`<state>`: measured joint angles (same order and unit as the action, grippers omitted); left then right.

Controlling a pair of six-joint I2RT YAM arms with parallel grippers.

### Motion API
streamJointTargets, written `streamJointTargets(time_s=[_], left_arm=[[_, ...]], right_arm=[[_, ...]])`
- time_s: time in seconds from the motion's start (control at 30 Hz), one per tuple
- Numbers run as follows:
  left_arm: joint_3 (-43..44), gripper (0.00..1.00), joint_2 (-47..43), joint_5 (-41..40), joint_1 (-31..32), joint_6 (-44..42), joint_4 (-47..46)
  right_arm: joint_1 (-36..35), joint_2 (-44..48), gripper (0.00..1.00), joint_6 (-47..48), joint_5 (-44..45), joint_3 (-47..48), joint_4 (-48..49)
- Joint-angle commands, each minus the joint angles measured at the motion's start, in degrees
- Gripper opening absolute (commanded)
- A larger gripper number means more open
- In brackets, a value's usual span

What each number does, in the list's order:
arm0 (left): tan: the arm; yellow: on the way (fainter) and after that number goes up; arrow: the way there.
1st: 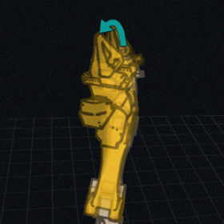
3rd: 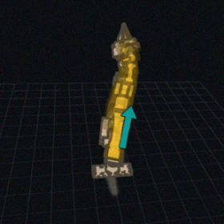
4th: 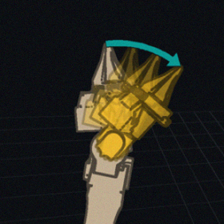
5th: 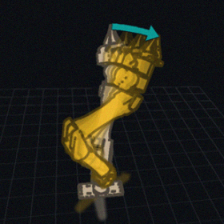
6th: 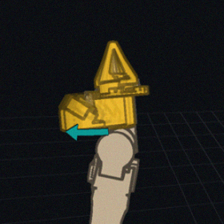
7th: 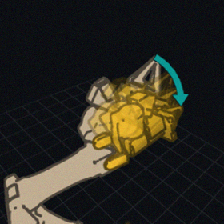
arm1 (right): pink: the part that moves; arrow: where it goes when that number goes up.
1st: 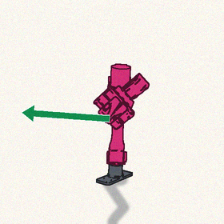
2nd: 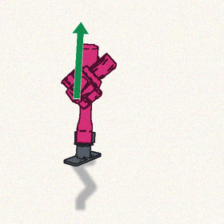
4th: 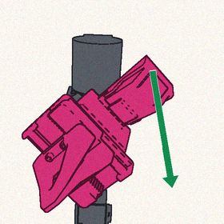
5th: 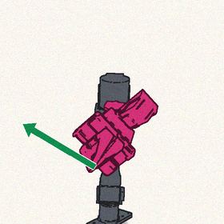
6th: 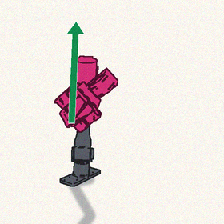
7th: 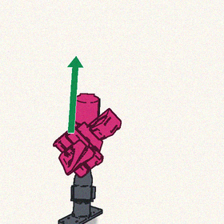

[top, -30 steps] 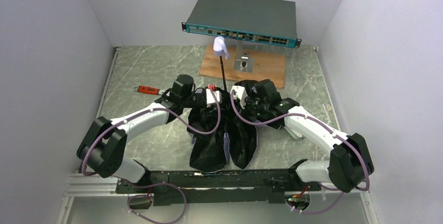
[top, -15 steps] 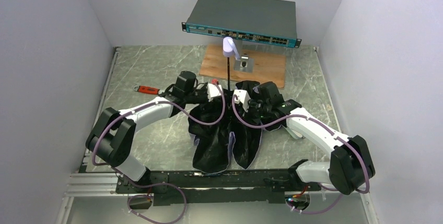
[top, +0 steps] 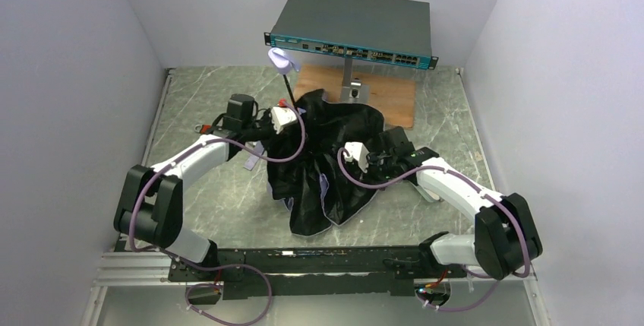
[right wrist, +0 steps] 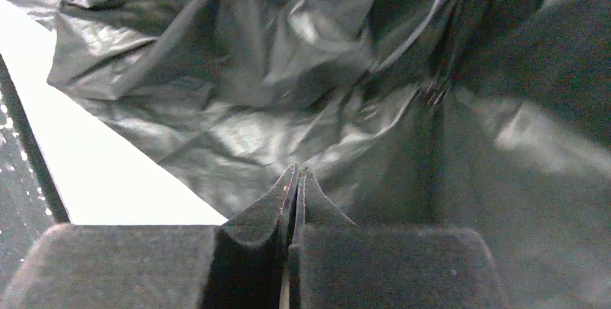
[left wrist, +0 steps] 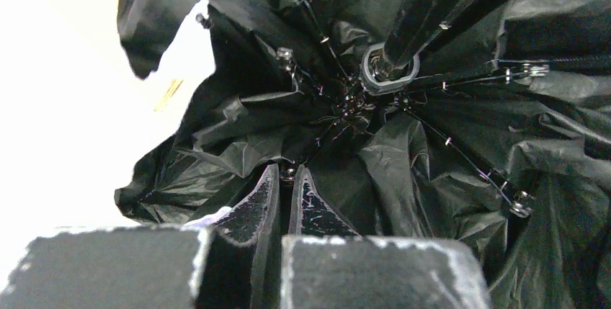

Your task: Open the umbrella

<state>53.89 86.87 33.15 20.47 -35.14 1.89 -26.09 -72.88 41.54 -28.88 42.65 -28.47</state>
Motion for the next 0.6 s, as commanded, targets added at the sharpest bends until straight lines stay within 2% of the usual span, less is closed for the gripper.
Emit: streamJointTargets(time_s=[0.0, 0.17, 0.27, 0.37, 0.57], left_arm=[[0.3, 0.00, -3.5, 0.1, -2.0, -6.2, 7.4], [1.5, 0.00, -3.7, 3.4, -0.8, -6.0, 9.4], [2.4, 0.00, -3.0, 4.4, -0.2, -4.9, 9.8], [2.5, 0.00, -3.1, 5.6, -0.1, -4.4, 10.0], [3.0, 0.00, -3.0, 6.5, -0.1, -2.7, 10.1]], right_arm=[[0.6, -1.4, 0.00, 2.9, -0.7, -0.1, -1.5], [0.8, 0.1, 0.00, -0.9, -7.1, 5.2, -1.8], [0.8, 3.1, 0.24, -8.3, -10.4, 9.0, 3.3], [0.5, 4.3, 0.55, -17.2, -13.0, 12.7, 11.2], [-1.7, 0.3, 0.76, -32.1, -11.9, 14.8, 31.1]])
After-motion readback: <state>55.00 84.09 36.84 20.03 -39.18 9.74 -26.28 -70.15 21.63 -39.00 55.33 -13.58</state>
